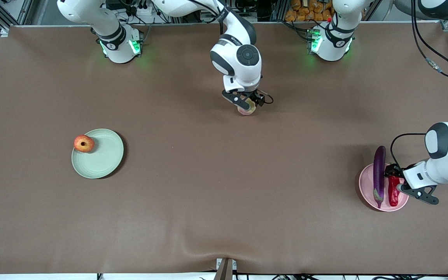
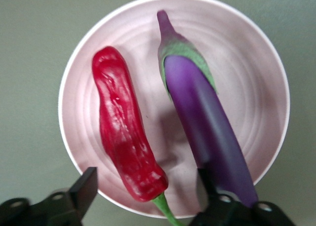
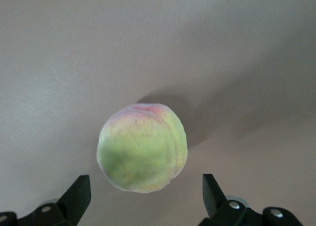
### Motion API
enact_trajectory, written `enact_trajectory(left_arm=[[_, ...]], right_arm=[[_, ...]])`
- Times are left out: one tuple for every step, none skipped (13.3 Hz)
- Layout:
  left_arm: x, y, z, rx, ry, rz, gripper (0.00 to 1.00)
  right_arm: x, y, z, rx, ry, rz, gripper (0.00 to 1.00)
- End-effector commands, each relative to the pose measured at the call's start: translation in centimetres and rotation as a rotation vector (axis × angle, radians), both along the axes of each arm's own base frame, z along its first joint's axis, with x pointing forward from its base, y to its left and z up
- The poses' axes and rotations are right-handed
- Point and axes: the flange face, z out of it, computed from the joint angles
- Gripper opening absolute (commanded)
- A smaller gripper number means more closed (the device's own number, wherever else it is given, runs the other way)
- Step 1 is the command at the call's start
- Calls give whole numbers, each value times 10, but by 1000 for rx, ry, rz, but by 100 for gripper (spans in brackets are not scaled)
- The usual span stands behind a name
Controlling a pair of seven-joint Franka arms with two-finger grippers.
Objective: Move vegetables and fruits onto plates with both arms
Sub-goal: 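Grasp the peach with the right gripper while the left gripper withdraws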
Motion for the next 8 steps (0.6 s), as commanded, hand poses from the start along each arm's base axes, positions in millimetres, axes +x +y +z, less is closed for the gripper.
enact_trajectory(left_arm=[[-1, -3, 29, 28, 17, -5, 100], [0, -9, 48, 33, 16, -9, 100], [0, -16, 64, 20, 22, 3, 100], [-4, -19, 84, 30, 32, 36, 100], [-7, -22, 103, 45, 43, 60, 100], [-10, -34, 126, 53, 43, 64, 100], [-14, -43, 149, 62, 39, 83, 100], [-20, -46, 170, 81, 39, 123, 100]], right_arm=[[4, 8, -23, 7, -42, -31, 100], [7, 6, -28, 2, -46, -30, 100], [10, 4, -29, -7, -59, -15, 82], [11, 3, -29, -16, -72, 0, 63], [13, 2, -29, -24, -84, 15, 41], [15, 0, -28, -30, -87, 19, 0], [19, -2, -22, -31, -82, 13, 0], [28, -8, -13, -48, -67, 2, 0]])
